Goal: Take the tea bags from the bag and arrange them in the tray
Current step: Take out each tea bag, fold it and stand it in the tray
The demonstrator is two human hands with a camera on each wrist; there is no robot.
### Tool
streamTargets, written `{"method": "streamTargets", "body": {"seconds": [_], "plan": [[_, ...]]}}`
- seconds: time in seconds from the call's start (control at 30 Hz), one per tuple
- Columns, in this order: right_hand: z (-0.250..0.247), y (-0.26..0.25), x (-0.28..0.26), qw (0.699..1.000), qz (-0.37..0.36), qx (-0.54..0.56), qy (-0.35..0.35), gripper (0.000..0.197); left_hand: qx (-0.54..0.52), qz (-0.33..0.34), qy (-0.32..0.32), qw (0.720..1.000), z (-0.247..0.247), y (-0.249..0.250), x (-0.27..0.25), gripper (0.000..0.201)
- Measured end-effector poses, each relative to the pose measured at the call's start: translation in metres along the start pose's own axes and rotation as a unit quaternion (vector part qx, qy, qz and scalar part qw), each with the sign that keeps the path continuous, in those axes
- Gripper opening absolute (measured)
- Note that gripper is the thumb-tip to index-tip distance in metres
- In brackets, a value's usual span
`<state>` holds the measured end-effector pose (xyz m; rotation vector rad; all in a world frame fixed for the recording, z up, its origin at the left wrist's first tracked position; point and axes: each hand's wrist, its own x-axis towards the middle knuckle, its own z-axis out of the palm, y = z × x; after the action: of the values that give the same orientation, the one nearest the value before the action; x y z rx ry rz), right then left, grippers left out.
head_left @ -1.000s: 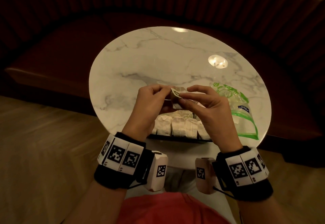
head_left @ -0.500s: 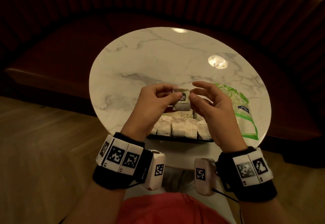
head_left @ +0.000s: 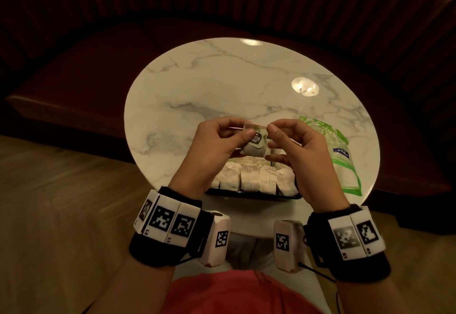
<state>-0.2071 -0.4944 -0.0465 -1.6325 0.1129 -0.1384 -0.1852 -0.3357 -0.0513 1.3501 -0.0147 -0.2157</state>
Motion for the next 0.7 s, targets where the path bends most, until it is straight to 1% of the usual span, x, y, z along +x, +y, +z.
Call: {"method": "streamTargets", "body": {"seconds": [0.17,0.23,0.3,0.37,0.43,0.53,0.63,0.7], "plan": [[0.004,-0.001,-0.002,0.992,-0.054,-0.114,-0.005,0.015,0.096,0.045,0.019,0.994,-0.002,-0.001,0.002,0.014],[0.005,0.001,0.0,0.984,-0.069,-0.164,0.006,0.012,0.135,0.062,0.028,0.989,-0.001,-0.003,0.002,0.014],[0.006,0.002,0.001,0.975,-0.085,-0.205,0.013,0.003,0.158,0.072,0.03,0.984,0.0,-0.003,0.003,0.013],[0.005,0.003,0.002,0.971,-0.076,-0.225,0.008,0.007,0.169,0.074,0.029,0.982,0.0,-0.005,0.003,0.014],[0.004,0.002,0.002,0.977,-0.044,-0.207,-0.006,0.011,0.169,0.072,0.03,0.982,0.0,-0.007,0.003,0.017],[0.004,-0.001,0.0,0.99,0.004,-0.133,-0.035,0.017,0.167,0.07,0.033,0.983,0.002,-0.009,0.003,0.02],[0.004,-0.003,0.0,0.996,0.058,-0.059,-0.04,0.013,0.169,0.076,0.039,0.982,0.003,-0.01,0.003,0.016],[0.003,-0.003,0.001,0.995,0.081,-0.024,-0.044,0.015,0.172,0.081,0.047,0.981,0.003,-0.012,0.003,0.014]]}}
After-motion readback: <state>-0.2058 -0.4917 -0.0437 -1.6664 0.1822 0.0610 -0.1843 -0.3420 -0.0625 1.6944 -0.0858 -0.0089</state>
